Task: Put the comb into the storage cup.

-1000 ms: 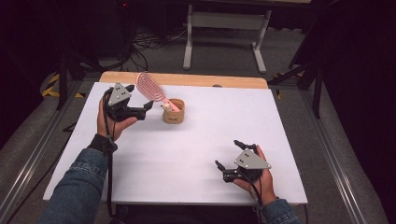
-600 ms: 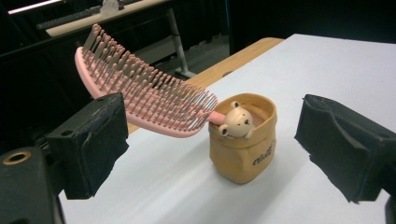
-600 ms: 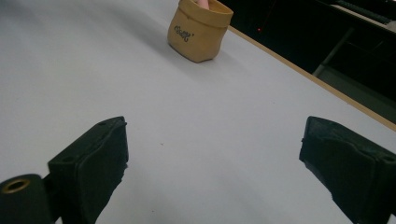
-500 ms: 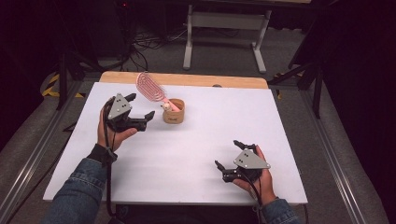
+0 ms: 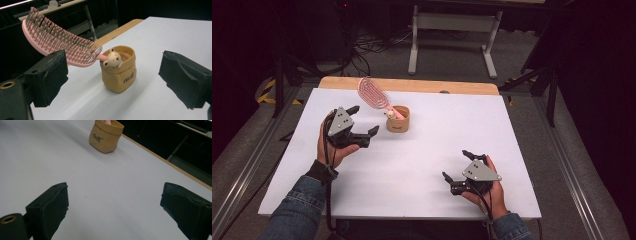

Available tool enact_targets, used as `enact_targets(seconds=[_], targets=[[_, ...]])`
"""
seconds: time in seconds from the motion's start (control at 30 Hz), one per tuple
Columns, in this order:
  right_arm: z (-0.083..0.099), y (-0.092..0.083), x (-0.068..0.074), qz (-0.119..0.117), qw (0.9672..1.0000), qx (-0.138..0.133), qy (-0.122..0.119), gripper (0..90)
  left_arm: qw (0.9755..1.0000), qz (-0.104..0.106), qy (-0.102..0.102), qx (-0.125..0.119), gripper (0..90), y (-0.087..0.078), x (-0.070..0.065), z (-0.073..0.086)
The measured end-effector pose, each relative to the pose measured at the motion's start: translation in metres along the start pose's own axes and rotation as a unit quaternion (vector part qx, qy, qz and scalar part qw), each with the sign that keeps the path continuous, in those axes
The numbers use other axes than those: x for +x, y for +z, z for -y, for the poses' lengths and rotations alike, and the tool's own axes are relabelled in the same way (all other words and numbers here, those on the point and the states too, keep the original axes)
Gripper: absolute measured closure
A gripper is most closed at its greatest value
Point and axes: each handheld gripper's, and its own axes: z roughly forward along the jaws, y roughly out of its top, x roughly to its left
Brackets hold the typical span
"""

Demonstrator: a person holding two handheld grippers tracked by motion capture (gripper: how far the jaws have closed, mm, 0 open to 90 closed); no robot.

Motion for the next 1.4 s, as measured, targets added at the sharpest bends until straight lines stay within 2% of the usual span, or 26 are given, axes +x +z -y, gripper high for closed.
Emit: enact_targets(seconds=[0.63, 0.97, 1.13, 1.17, 1.4], targets=[[0.000, -0.002, -0.001, 0.006, 1.0000, -0.003, -0.001, 8.4, 0.9994, 0.030, 0.017, -0.007, 8.8, -0.012, -0.017, 0.003], [-0.001, -0.004, -0.002, 0.008, 0.9999, -0.007, 0.004, 8.0, 0.9980, 0.055, 0.031, -0.003, 8.3, -0.015, -0.031, 0.005], [-0.001, -0.006, -0.004, 0.010, 0.9999, -0.010, 0.005, 7.9, 0.9972, 0.064, 0.038, -0.004, 7.6, -0.018, -0.040, 0.005], [-0.001, -0.006, -0.003, 0.010, 0.9999, -0.010, 0.004, 7.9, 0.9969, 0.065, 0.045, -0.004, 7.5, -0.019, -0.041, 0.005], [-0.002, -0.006, -0.003, 0.010, 0.9999, -0.010, 0.003, 7.9, 0.9960, 0.073, 0.052, -0.006, 7.5, -0.024, -0.048, 0.008]])
